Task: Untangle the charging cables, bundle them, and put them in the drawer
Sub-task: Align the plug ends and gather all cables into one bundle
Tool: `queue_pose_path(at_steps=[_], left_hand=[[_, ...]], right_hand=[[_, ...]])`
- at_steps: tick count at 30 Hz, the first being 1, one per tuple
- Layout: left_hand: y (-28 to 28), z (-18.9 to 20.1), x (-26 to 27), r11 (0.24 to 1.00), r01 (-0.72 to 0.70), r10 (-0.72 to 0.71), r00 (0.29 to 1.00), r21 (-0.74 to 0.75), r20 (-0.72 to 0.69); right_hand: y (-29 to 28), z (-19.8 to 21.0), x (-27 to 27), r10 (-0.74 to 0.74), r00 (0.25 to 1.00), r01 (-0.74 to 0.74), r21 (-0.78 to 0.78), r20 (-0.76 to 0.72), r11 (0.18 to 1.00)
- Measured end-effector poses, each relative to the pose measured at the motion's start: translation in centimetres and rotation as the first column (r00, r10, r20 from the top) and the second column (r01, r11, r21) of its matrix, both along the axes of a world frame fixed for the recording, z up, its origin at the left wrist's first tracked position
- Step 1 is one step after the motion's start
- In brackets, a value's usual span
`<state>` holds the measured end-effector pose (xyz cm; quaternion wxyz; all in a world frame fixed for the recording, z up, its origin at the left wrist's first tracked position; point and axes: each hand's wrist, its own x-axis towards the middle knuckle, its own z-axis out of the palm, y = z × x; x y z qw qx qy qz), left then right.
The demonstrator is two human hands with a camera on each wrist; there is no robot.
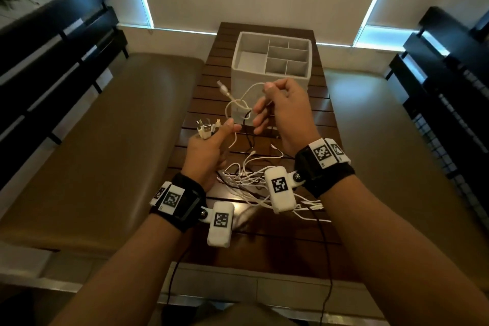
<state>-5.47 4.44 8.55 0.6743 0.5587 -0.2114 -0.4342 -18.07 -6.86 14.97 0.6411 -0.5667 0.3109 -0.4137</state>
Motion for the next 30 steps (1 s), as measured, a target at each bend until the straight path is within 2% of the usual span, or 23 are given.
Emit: queue_pose_path(at_steps=[5,12,20,24,26,30], left_hand=[[-0.5,-0.1,-1.4,0.992,0.095,-0.095,0.995,-0.078,0.004],[-1.0,0.8,-2.4,0.988,-0.033,0.04,0.998,-0.149,0.049],[-0.8,1.3,-3.1,0.979,-0.093,0.114,0.988,-0.181,0.109],[-0.9,1.7,-3.1,0.98,-0.027,0.076,0.967,-0.198,0.243],[-0.7,1.9,-3.2,0.979,0.011,0.05,0.955,-0.203,0.293],[-0.6,2.0,-2.9,0.978,0.031,0.03,0.957,-0.204,0.288]], right_hand=[[1.2,-1.6,-1.1,-0.022,0.991,-0.013,0.251,0.134,0.968],[2.8,-4.7,-3.3,0.042,0.999,-0.052,0.411,0.034,0.91],[3.7,-5.8,-4.3,0.107,0.993,-0.072,0.464,-0.049,0.883],[4.6,-6.3,-4.1,0.189,0.978,-0.125,0.462,-0.094,0.878],[4.9,-6.3,-3.8,0.2,0.977,-0.149,0.436,-0.074,0.888],[4.5,-6.1,-3.4,0.125,0.99,-0.142,0.449,0.066,0.882]])
